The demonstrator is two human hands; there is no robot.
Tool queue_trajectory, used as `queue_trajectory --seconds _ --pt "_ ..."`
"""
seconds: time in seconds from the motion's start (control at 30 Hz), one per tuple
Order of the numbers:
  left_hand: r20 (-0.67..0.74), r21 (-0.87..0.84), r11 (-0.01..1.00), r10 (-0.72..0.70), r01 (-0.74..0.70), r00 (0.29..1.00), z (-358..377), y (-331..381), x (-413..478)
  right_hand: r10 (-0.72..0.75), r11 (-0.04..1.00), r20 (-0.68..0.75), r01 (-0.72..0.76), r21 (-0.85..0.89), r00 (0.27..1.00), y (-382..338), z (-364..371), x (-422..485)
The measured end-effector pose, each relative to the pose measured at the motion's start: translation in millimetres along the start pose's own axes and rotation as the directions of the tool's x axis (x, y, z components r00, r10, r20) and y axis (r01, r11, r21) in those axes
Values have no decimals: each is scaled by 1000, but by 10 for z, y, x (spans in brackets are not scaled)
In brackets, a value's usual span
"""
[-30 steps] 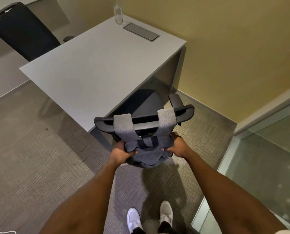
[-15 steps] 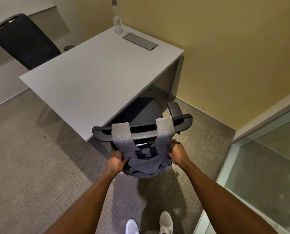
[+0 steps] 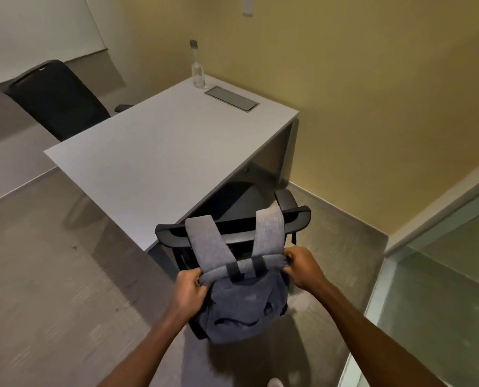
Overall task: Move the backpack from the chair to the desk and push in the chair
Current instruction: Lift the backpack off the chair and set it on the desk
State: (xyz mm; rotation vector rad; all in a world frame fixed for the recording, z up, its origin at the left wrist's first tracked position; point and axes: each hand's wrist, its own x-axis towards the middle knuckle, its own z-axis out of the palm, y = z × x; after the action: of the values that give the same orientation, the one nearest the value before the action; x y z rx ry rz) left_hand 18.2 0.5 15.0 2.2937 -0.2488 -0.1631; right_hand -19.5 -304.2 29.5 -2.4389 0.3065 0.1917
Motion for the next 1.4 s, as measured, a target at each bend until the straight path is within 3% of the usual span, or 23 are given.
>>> queue_trajectory --seconds 0.17,0.3,0.4,0.5,0.57,0.63,0.73,0.83,1.0,1.07,1.2,1.4 --pt "-60 -75 996 38 -43 997 -41 145 -90 -17 998 43 14 60 999 -119 -237 -47" --pt "-72 -106 991 68 -75 995 -67 275 -126 -103 929 329 -28 368 939 -233 -609 -149" --pt "-93 -121 989 78 -89 993 -89 357 -133 -97 841 291 -78 536 952 -317 -758 -176" --pt "-93 -108 989 88 -98 992 -97 417 -140 32 649 185 -161 744 982 -394 -744 57" --pt "-94 -107 989 95 -104 991 -113 486 -138 123 414 210 -242 877 970 -498 -723 260" --pt "-100 -104 989 95 -105 990 -122 550 -107 213 310 220 -279 909 952 -593 -706 418" --pt "-94 -77 992 95 -102 991 -93 639 -33 352 291 141 -251 923 925 -626 -723 545" --pt "-87 -46 994 92 -96 992 -20 752 45 482 270 -21 -126 955 876 -538 -796 592" --pt "-40 2 994 107 -107 993 175 929 87 708 349 -230 -47 936 668 -284 -781 475" --pt "-8 -8 995 98 -98 995 244 929 52 753 358 -255 -52 932 606 -200 -716 372" --pt "21 -51 997 66 -65 998 335 826 -82 775 393 -281 -84 916 566 -134 -622 175" --pt "45 -93 995 44 -40 998 310 718 -235 843 315 -165 -221 923 512 -103 -429 -180"
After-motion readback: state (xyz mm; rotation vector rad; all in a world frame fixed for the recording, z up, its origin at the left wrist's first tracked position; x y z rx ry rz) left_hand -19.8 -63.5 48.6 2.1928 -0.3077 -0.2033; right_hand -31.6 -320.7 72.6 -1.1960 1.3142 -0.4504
